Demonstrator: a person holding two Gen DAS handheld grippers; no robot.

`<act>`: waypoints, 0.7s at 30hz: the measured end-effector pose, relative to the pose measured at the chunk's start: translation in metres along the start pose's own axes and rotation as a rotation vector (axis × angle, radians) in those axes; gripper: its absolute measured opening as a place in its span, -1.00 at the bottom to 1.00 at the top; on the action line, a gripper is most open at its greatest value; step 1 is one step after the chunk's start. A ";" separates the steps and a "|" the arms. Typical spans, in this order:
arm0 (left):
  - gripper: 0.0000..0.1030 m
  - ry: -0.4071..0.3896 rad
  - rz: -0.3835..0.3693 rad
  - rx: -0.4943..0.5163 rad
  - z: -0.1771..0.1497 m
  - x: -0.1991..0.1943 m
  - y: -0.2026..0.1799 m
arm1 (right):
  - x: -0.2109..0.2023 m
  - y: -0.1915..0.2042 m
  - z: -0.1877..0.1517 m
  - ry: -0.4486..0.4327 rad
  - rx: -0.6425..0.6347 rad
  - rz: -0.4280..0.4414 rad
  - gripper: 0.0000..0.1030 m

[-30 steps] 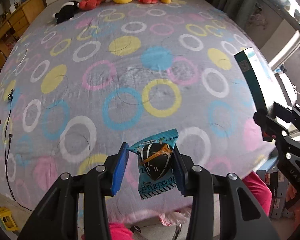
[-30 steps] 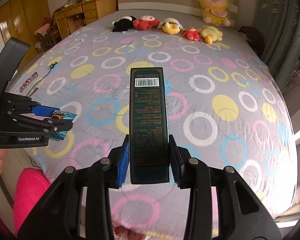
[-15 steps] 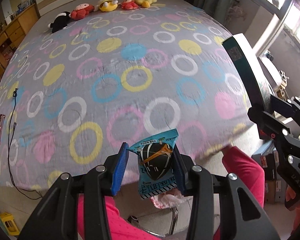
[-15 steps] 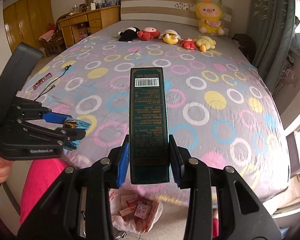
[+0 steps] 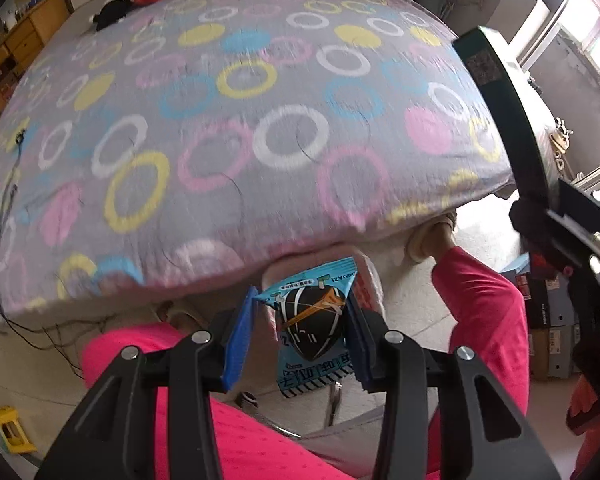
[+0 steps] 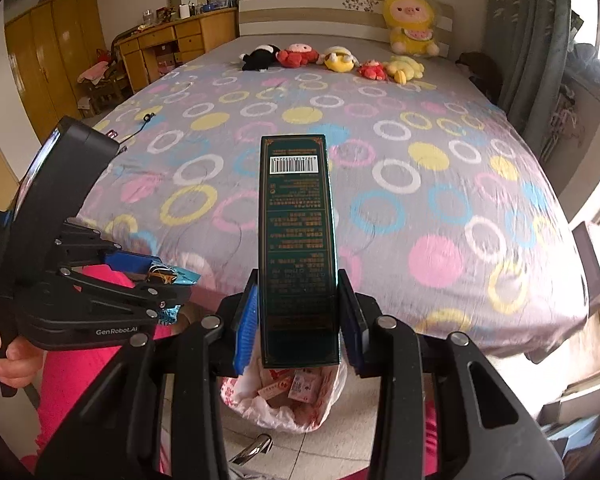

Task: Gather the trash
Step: 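Carry the blue wrapper and green box down over the trash bag with both tools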

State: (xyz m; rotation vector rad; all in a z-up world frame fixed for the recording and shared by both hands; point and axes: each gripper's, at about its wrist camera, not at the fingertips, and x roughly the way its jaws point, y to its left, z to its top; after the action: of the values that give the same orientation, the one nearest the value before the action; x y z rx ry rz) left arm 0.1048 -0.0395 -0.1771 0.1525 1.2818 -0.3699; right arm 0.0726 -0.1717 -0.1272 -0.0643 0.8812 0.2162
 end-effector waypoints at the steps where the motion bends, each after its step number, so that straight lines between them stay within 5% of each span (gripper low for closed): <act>1: -0.20 0.001 -0.009 -0.006 -0.003 0.003 -0.001 | 0.001 0.001 -0.005 0.004 0.001 -0.003 -0.30; 21: -0.20 0.131 -0.042 -0.103 -0.049 0.111 -0.006 | 0.078 0.009 -0.113 0.216 0.061 0.003 -0.30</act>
State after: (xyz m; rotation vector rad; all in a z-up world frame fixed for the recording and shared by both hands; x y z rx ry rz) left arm 0.0848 -0.0503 -0.2964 0.0637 1.4316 -0.3332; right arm 0.0324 -0.1664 -0.2589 -0.0302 1.1021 0.1872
